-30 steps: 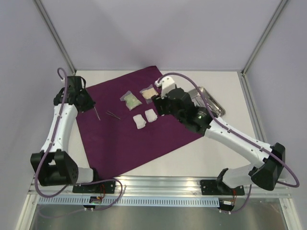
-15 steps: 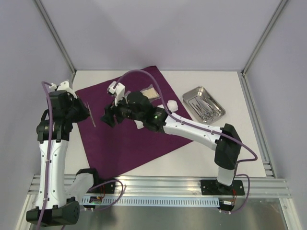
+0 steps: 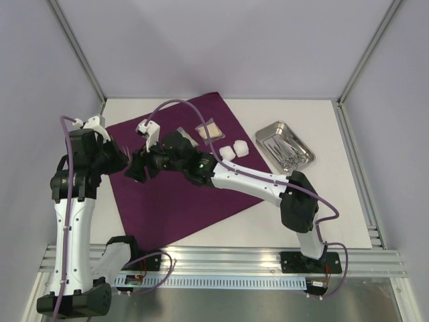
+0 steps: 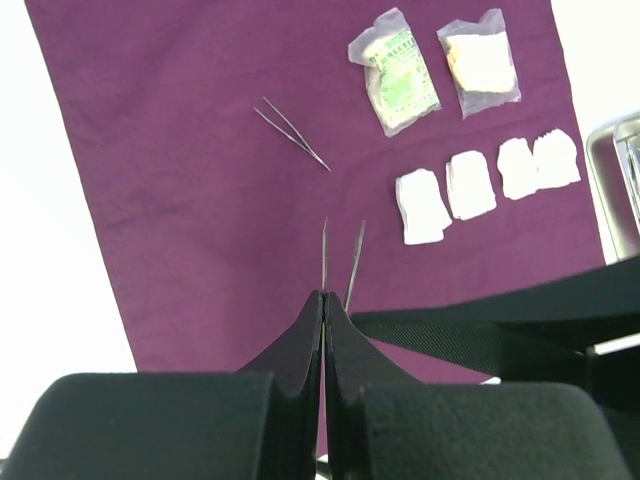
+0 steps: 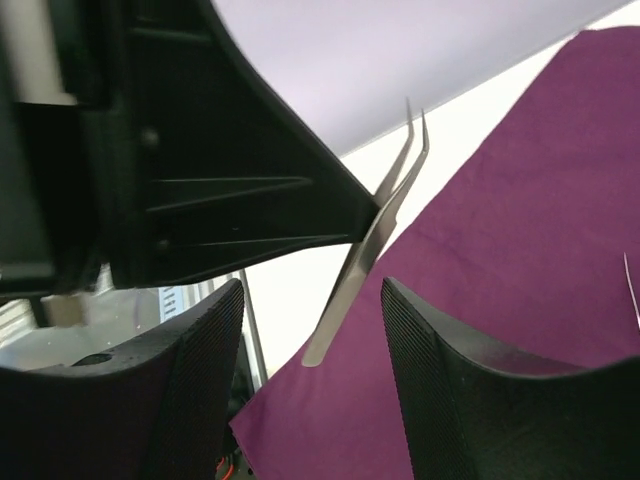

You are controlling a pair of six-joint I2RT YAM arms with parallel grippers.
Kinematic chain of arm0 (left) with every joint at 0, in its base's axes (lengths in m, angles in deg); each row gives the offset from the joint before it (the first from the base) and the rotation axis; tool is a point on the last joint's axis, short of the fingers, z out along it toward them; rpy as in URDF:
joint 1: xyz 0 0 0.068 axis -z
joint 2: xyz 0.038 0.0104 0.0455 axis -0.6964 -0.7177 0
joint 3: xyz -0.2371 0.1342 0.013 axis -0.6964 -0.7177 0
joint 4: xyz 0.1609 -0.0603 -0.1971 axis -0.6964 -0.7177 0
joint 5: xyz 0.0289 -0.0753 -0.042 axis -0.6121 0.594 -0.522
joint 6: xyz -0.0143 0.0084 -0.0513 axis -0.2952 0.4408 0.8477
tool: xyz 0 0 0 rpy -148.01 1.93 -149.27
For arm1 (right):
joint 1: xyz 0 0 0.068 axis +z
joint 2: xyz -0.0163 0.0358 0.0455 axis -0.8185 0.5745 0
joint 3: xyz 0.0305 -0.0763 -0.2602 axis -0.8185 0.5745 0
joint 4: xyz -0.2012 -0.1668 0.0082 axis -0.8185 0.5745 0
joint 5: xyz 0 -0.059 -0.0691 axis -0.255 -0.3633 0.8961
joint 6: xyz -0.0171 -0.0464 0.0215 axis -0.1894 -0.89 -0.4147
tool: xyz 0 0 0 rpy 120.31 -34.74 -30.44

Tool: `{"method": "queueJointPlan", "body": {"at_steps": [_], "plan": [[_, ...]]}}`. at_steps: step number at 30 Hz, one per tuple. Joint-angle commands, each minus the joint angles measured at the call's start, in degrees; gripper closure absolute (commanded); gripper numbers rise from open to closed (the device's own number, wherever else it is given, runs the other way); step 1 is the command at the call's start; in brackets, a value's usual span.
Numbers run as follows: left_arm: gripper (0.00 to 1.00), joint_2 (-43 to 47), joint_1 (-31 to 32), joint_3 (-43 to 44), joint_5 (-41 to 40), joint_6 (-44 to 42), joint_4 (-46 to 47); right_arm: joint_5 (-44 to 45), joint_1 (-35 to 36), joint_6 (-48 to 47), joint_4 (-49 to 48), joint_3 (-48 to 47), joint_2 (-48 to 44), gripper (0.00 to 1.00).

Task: Prepare the surgical pack

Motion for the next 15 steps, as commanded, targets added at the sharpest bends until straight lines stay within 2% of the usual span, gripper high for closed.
{"method": "queueJointPlan", "body": {"at_steps": [1, 6, 9, 14, 15], "plan": [[1.0, 0.7, -0.2, 2.5, 1.6, -0.8, -0.5, 2.4, 0.0, 1.1, 0.4, -3.3, 1.1, 0.41], [1.0, 0.7, -0.2, 2.0, 1.6, -0.9, -0.5, 3.0, -0.1, 1.1, 2.7, -4.9, 2.8, 0.48], [1.0, 0.7, -0.1, 1.8, 1.9, -0.7, -0.5, 2.9, -0.1, 1.2, 2.8, -5.1, 3.2, 0.6], [1.0, 0.7, -0.2, 2.2, 2.6, -1.0, -0.8, 2.4, -0.8, 2.2, 2.5, -4.6, 3.4, 0.74], [1.0, 0.8, -0.1, 2.2, 2.6, -1.0, -0.9, 2.0, -1.1, 2.6, 2.2, -4.5, 3.3, 0.8]]}}
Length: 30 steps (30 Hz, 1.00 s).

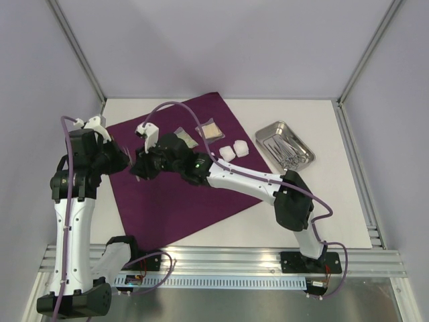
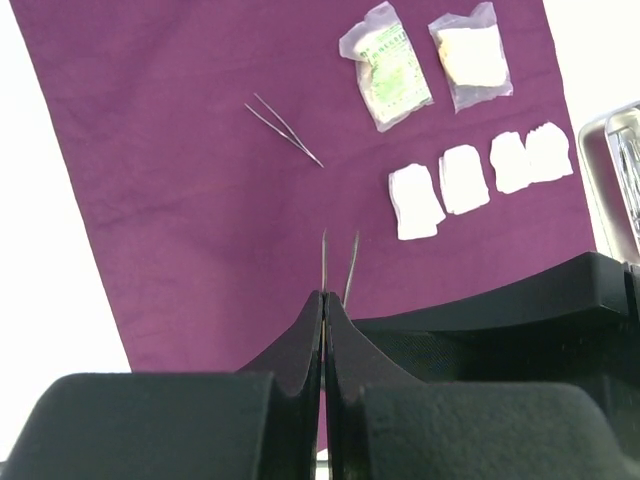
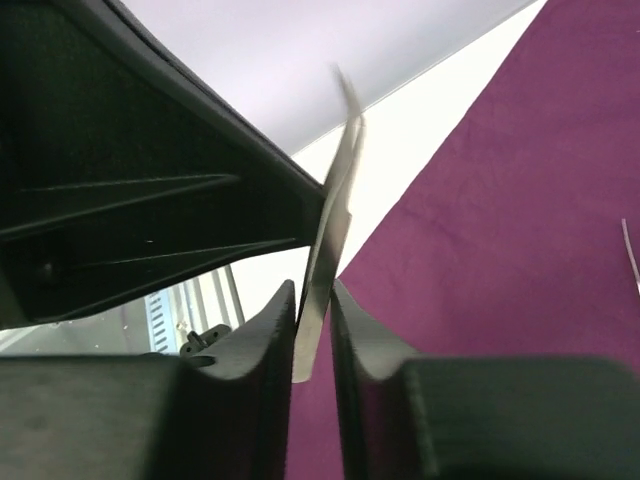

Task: Prepare the surgical pack

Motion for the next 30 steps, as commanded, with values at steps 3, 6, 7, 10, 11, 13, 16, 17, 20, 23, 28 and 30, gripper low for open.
{"method": "queueJointPlan", "body": {"at_steps": [3, 6, 7, 10, 11, 13, 16, 17, 20, 23, 28, 30], "plan": [[1.0, 0.8, -0.2, 2.0, 1.9, -1.6, -0.8, -1.3, -1.5, 2.1, -2.2, -0.9, -0.5, 0.95], [1.0, 0.6, -0.2, 2.2, 4.0, -4.2, -1.0, -2.5, -2.4, 2.6, -2.3, 0.1, -1.6, 0.99], [0.98, 0.5, -0.2, 2.5, 4.8, -6.6, -1.7, -2.7, -2.6, 2.5, -2.2, 1.4, -2.7, 1.0], [0.71, 0.2, -0.1, 4.2, 9.8, -12.0, -4.7, -5.5, -4.3, 2.1, -5.5, 4.4, -5.3, 1.0], [0.64, 0.2, -0.2, 5.5, 13.1, -16.8, -5.7, -8.1, -4.9, 1.9, -6.9, 6.7, -7.4, 0.99], [0.37, 0.4, -0.2, 6.8, 15.8, -20.8, -8.5, -10.5, -6.1, 0.7, -7.3, 8.1, -9.5, 1.0], [0.13, 1.1, -0.2, 8.9, 21.2, -29.5, -10.8, -12.8, -6.7, -4.3, -6.1, 10.8, -13.8, 1.0], [0.1, 1.3, -0.2, 9.0, 24.1, -30.7, -10.9, -14.2, -6.7, -5.5, -5.8, 11.5, -14.8, 1.0], [0.09, 1.6, -0.2, 10.2, 30.1, -34.2, -10.6, -16.4, -6.7, -9.6, -6.0, 14.3, -19.2, 1.0], [0.14, 2.1, -0.2, 10.7, 35.9, -33.5, -7.3, -18.3, -6.7, -12.0, -7.0, 17.1, -22.7, 1.0], [0.18, 1.2, -0.2, 10.7, 48.9, -27.2, -0.1, -22.7, -6.7, -10.8, -11.5, 20.4, -26.2, 1.0], [0.21, 1.2, -0.2, 9.5, 56.2, -25.4, 3.1, -22.9, -6.7, -10.5, -11.9, 20.4, -26.8, 1.0]]}}
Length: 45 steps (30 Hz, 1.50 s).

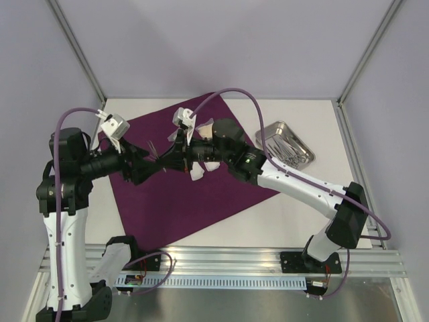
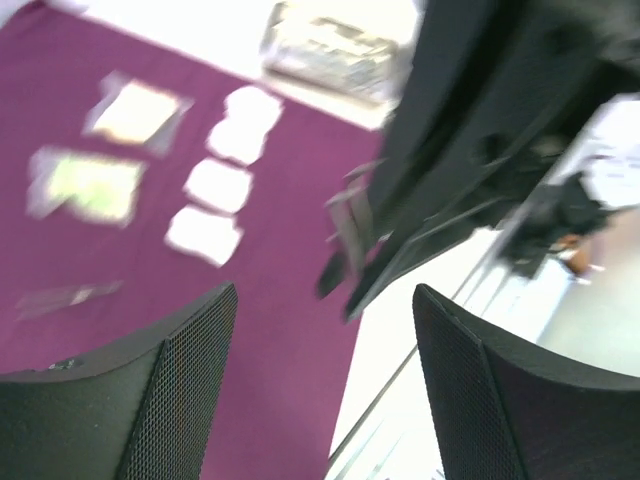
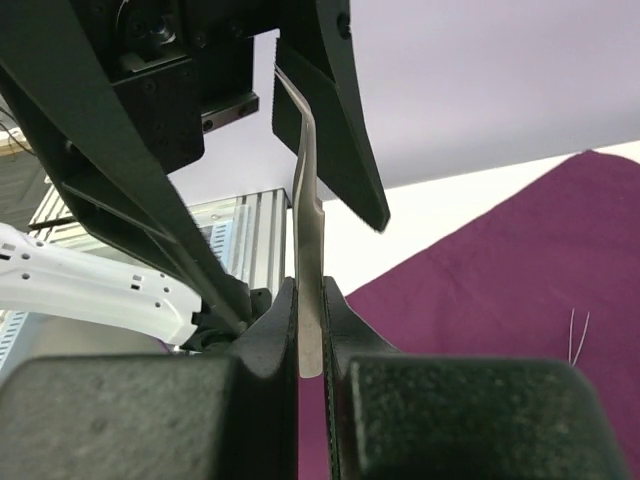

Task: Prepare the surgical pack

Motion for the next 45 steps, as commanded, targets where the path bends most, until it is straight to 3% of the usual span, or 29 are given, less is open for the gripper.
{"method": "queueJointPlan", "body": {"at_steps": [1, 7, 10, 19, 20, 22, 23, 24, 25, 27, 28, 34, 45], "plan": [[0.21, -0.3, -0.1, 0.0, 16.8, 4.5, 8.2, -3.1, 0.1, -1.3, -4.0, 1.1, -2.0, 1.0], [0.23, -0.2, 0.0, 0.0, 17.3, 8.1, 12.8, -3.8, 0.1, -0.9, -4.2, 1.5, -2.7, 0.99], [0.32, -0.5, -0.1, -0.6, 14.6, 12.8, 16.8, -3.9, 0.2, -0.5, -4.6, 1.5, -2.6, 0.99], [0.68, -0.2, 0.0, -1.9, 13.1, 12.9, 16.8, -3.2, 0.3, -0.4, -5.1, 1.9, -3.0, 1.0], [0.78, 0.0, -0.1, -1.8, 13.0, 13.0, 16.7, -3.2, 0.3, -0.4, -5.0, 1.8, -2.9, 1.0], [0.87, -0.1, -0.1, -1.7, 12.1, 13.7, 16.6, -2.0, 0.3, -0.2, -4.3, 1.4, -2.6, 0.99], [0.99, -0.1, -0.1, -1.7, 11.6, 14.1, 16.7, -0.9, 0.3, -0.2, -3.6, 1.1, -2.6, 0.94], [1.0, -0.1, 0.0, -1.8, 11.0, 14.8, 16.7, 0.8, 0.2, -0.3, -2.6, 0.9, -2.7, 0.84], [1.0, 0.0, -0.1, -1.9, 9.2, 16.2, 16.7, 5.5, 0.2, -0.3, -0.5, 0.4, -2.9, 0.61], [1.0, 0.1, -0.1, -2.2, 6.5, 18.1, 16.9, 11.1, 0.6, -0.6, 1.3, 0.6, -3.7, 0.5], [1.0, 0.2, -0.1, -2.6, 2.5, 19.1, 16.9, 18.0, 1.1, -2.0, 2.5, 0.9, -4.9, 0.41], [1.0, 0.1, -0.1, -3.6, -6.9, 23.9, 16.0, 35.6, 7.9, -7.6, 3.6, -0.5, -3.4, 0.38], [1.0, 0.3, -0.1, -4.4, -10.9, 25.5, 15.3, 38.9, 9.1, -6.3, 7.8, -9.2, 4.2, 0.57]]}}
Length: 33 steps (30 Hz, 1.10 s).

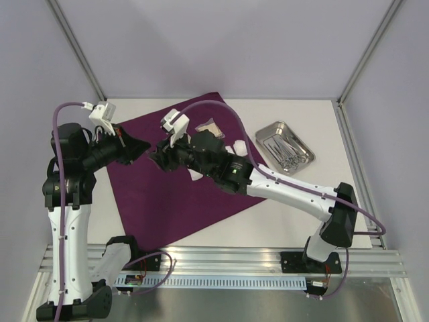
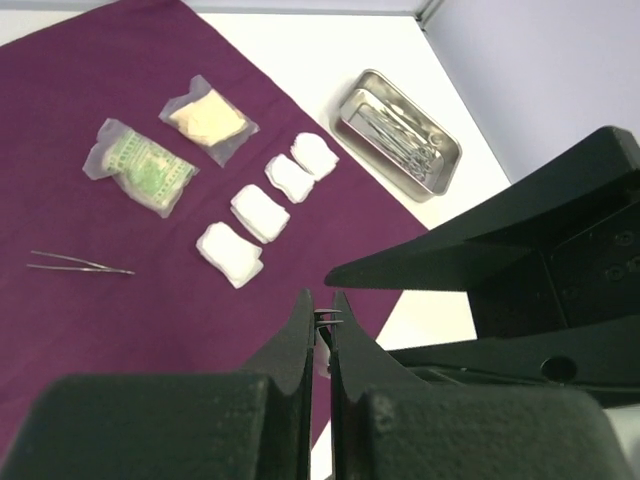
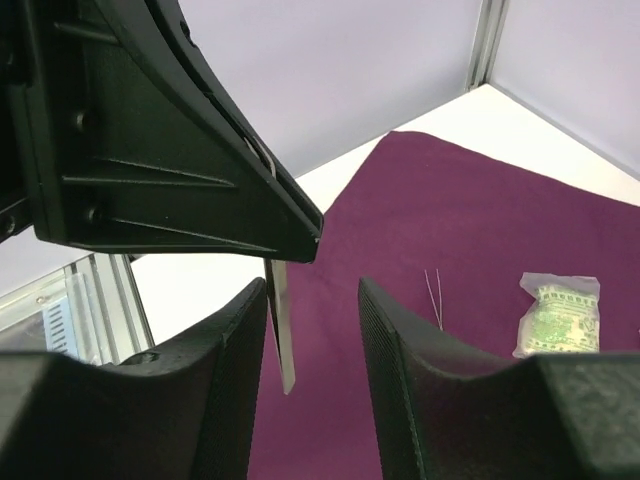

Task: Prepare the surgical pack

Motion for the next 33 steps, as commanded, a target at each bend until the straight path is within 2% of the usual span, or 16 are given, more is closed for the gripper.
{"method": "queueJointPlan", "body": {"at_steps": [1, 9, 15, 16, 18, 20, 21, 23, 24, 29, 31, 32, 33], "plan": [[1.0, 0.5, -0.1, -0.4, -0.9, 2.2, 0.6, 2.6, 0.2, -0.7, 2.0, -4.2, 2.4, 0.57], [1.0, 0.5, -0.1, -1.1, -1.0, 2.4, 0.9, 0.4, 0.2, 0.6, 3.3, -6.9, 4.8, 0.67], [1.0, 0.8, 0.0, -1.1, -1.1, 2.4, 0.8, 1.1, 0.2, 1.4, 3.8, -7.9, 6.0, 0.96], [1.0, 0.9, 0.0, -1.3, -1.2, 2.3, 0.8, 1.2, 0.2, 1.4, 3.9, -8.1, 6.2, 1.0], [0.98, 0.9, -0.1, -1.4, -1.2, 1.7, 0.7, 1.4, 0.2, 1.6, 4.4, -8.3, 6.3, 1.0], [0.78, 1.1, -0.1, -1.3, -1.9, 1.2, 0.1, 1.7, -0.2, 2.2, 4.5, -8.2, 6.3, 1.0], [0.52, 1.1, -0.1, -1.3, -2.6, 0.3, -0.2, 1.4, -0.5, 2.4, 4.8, -8.0, 6.2, 1.0], [0.26, 1.2, -0.1, -1.1, -3.4, -0.7, -1.1, 1.0, -1.3, 2.8, 5.1, -7.7, 6.1, 1.0], [0.0, 1.2, -0.1, -0.8, -4.0, -1.8, -1.5, 0.3, -2.2, 3.5, 5.3, -6.9, 5.9, 1.0], [0.0, 1.1, -0.1, 3.6, -12.5, -4.5, -6.0, -1.4, -6.2, 3.5, 6.8, -2.7, 2.8, 1.0], [0.0, 0.8, -0.1, 5.6, -15.5, -7.3, -8.8, -3.2, -10.3, 0.8, 9.7, -1.2, 1.7, 1.0], [0.0, 0.5, 0.0, 7.5, -18.6, -8.4, -9.9, -3.8, -12.2, 0.1, 14.2, -1.0, 1.0, 0.99], [0.0, -0.1, -0.1, 8.2, -20.3, -9.8, -11.9, -7.2, -16.8, -2.7, 16.8, -0.8, 0.6, 1.0]]}}
